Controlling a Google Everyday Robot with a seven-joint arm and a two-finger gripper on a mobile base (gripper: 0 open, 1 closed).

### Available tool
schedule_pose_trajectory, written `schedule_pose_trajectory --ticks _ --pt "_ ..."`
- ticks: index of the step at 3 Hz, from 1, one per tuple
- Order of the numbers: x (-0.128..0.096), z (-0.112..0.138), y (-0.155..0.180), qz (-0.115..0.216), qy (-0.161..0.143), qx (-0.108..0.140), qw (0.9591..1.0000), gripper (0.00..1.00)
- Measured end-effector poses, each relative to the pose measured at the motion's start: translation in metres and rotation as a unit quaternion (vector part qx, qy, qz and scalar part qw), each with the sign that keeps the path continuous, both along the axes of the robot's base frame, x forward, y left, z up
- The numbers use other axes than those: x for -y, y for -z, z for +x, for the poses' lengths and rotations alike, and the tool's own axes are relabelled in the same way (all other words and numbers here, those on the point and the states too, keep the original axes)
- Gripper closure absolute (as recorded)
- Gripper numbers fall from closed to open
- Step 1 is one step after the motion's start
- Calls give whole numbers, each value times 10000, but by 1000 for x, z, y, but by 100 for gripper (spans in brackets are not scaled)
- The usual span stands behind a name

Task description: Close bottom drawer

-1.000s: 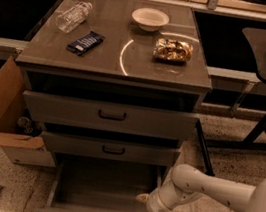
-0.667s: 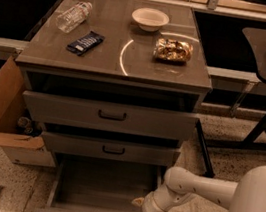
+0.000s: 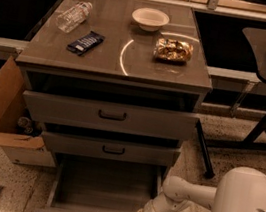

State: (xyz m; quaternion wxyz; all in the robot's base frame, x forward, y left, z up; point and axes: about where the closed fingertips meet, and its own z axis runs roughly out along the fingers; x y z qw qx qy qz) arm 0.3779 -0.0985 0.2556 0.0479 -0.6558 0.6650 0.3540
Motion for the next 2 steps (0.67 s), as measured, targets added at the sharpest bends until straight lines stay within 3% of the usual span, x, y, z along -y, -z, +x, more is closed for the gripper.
schedule_pose_trajectory --ticks 1,2 --pt "10 0 21 -19 66 7 10000 66" --pt "23 -3 42 -246 172 31 9995 89"
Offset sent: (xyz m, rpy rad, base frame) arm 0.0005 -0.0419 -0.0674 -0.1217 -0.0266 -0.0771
